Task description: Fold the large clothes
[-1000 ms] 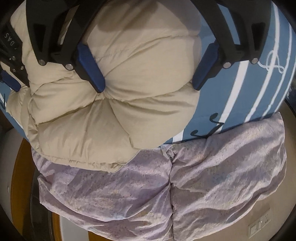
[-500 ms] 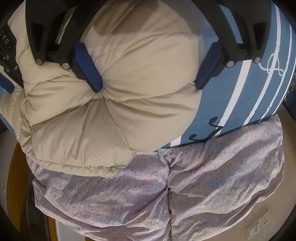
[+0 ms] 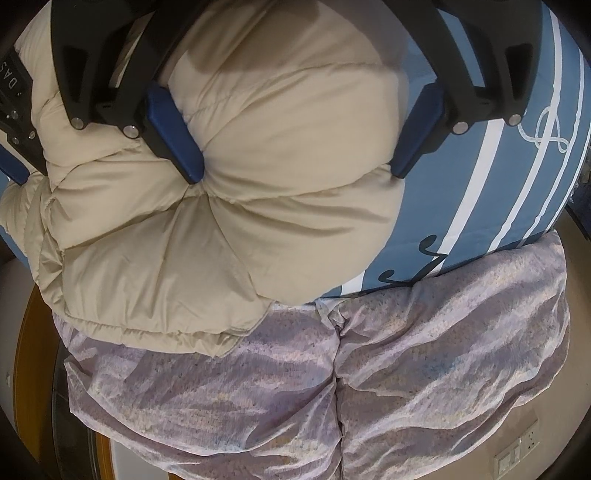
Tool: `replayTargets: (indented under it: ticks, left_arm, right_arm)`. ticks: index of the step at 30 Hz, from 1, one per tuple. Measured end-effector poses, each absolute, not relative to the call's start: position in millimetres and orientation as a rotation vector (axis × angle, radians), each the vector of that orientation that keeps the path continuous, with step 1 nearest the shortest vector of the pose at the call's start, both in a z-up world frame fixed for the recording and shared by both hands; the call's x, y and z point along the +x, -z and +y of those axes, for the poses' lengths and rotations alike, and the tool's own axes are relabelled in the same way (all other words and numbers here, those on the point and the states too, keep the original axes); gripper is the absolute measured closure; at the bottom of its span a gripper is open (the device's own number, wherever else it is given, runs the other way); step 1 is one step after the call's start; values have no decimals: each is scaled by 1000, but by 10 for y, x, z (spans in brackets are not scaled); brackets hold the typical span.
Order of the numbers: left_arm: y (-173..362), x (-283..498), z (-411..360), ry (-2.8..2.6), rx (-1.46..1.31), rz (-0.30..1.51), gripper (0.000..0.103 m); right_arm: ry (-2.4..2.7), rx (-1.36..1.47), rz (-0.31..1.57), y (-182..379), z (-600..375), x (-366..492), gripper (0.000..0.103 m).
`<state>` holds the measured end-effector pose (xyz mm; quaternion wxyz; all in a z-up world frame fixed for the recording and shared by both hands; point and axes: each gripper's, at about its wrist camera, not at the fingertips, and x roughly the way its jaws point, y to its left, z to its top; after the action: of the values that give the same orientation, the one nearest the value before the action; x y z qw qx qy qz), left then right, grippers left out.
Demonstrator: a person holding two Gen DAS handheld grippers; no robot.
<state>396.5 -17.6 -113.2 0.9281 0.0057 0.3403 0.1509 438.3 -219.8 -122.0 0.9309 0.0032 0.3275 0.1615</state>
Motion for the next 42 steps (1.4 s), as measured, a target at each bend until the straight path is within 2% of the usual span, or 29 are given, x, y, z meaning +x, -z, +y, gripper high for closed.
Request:
replayTargets:
  ticks: [23,24,25,29,37,42]
  left_arm:
    - [1089,3879,-95,-277,-45,705,2]
    - [1065,3823,-60,-260,-62,709,2]
    - [1028,3732,-5,-234,-92,711,3]
    - [872,3393,219,-162,-182,702,3]
    - [827,3127,653,-111,-345,761,3]
    - [961,3181,746,-50,-452,817,3]
  right_arm:
    - [-384,5,704,1193,-2256,4406,46]
    - [-401,16,710,1171,-2302,4393,45]
    - [-431,47,715,1134,-2391,4348,39]
    - [-447,137,719,1015,-2735,4198,10]
    - [-546,431,922,1236,-3180,4430,8]
    - [-592,422,972,1321,-3037,4508,6]
